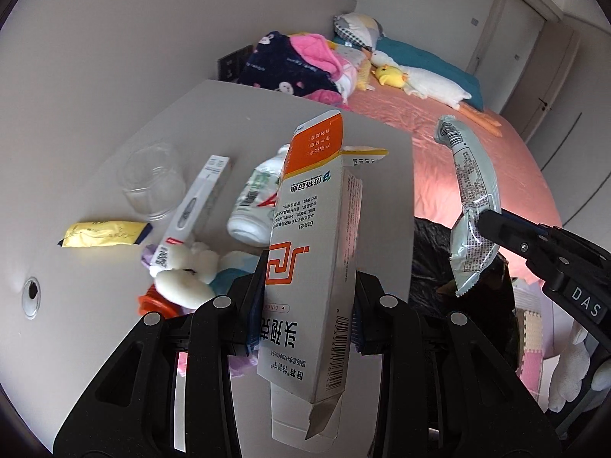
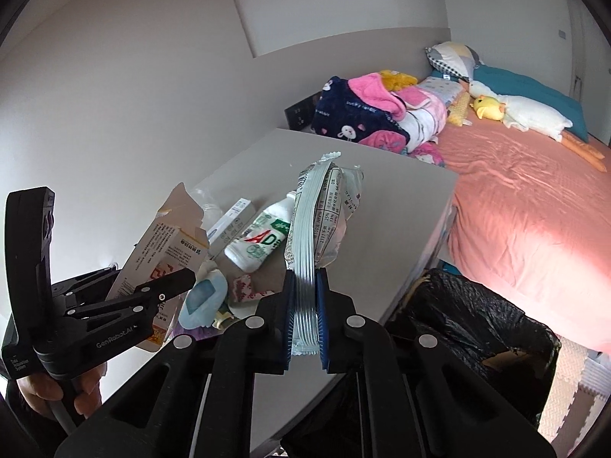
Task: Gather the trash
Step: 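Lift the box and wrapper with both grippers toward the black trash bag, then open both grippers over the black bag to drop box and wrapper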
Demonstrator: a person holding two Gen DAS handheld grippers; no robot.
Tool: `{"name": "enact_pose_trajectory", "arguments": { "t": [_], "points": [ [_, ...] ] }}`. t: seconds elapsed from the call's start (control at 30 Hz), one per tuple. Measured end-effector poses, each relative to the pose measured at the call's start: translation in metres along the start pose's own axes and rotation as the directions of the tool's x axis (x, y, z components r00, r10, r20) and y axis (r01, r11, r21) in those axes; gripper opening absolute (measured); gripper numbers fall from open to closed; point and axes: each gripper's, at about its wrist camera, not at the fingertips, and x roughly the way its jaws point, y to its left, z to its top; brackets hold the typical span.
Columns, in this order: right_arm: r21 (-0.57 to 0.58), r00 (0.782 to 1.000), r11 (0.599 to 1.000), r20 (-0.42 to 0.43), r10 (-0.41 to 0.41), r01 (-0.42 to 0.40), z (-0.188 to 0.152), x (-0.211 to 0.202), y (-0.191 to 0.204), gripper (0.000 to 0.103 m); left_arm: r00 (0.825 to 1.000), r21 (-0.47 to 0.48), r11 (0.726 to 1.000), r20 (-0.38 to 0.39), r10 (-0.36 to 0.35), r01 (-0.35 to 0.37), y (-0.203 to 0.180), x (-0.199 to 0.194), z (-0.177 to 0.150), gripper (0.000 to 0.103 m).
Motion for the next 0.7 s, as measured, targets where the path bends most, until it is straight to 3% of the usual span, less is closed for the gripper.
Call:
{"name": "enact_pose_trajectory", "arguments": {
  "t": [0.27,0.57,0.67,0.7],
  "points": [
    [0.078,0.997,0.994,0.015,-0.075,0.073,-0.016,-0.029,-0.041,0.012,0.995,0.115,0.989,-0.039,-0.092,0.096,-0.057,0.017,0.002,0.035],
    [0.176,0.987,0.973,0.019,-0.158,0.152,-0.04,-0.059,-0.09,0.012,0.975,0.235,0.948,-0.112,-0.194,0.215,-0.126,0.036,-0.003,0.036],
    [0.226,0.985,0.96,0.017,-0.171,0.163,-0.05,-0.071,-0.108,0.013,0.963,0.262,0.929,-0.14,-0.232,0.262,-0.145,0.041,-0.008,0.043],
    [0.24,0.984,0.956,0.018,-0.179,0.17,-0.052,-0.074,-0.114,0.017,0.958,0.271,0.922,-0.154,-0.244,0.278,-0.149,0.043,-0.01,0.065]
  ]
}}
